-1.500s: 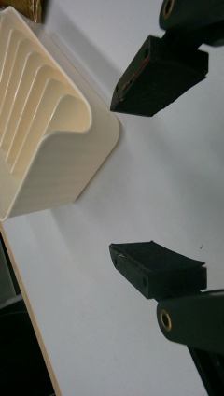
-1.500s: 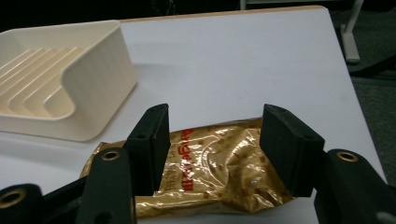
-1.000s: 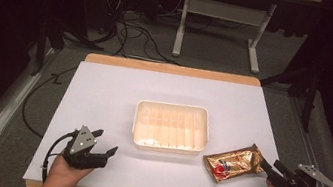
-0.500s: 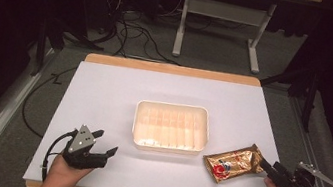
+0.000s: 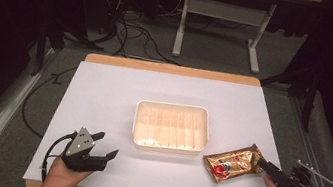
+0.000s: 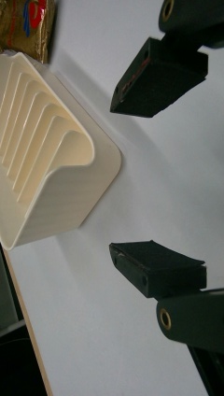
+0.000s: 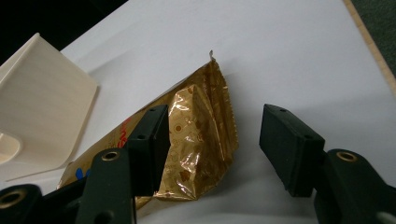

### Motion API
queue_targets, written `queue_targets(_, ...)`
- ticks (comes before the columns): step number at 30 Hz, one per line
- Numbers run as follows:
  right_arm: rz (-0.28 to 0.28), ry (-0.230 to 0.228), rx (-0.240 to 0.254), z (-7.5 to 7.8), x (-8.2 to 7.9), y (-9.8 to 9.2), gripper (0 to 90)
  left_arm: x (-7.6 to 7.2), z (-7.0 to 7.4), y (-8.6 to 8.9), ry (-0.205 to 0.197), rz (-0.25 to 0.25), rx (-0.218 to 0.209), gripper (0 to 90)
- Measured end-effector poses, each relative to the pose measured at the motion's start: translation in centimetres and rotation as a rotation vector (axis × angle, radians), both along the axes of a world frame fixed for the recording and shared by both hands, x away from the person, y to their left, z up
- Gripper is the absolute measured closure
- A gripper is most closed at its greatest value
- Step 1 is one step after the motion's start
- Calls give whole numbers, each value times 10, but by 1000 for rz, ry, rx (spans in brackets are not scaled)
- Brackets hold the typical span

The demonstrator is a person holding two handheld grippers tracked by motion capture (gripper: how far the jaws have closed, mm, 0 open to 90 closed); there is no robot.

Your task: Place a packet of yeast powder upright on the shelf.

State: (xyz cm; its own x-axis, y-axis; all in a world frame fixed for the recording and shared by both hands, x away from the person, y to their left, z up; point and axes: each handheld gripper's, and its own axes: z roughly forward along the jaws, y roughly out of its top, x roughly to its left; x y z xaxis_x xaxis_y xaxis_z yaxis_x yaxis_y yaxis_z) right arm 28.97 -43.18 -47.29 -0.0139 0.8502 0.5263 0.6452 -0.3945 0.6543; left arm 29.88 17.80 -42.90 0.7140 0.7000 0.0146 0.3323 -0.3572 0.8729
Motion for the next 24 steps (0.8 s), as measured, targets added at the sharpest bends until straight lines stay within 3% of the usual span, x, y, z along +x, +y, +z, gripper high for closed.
queue_targets(6,0,17,92,-7,3,-2,514,-3,0,5,9,11,-8,275)
queue_targets(11,-6,16,125,-9,1,-2,628,-4,-2,4,15,1,6,275)
queue_targets(24,15,-48,79,-1,-6,1,890,-3,-4,2,30,-17,17,275)
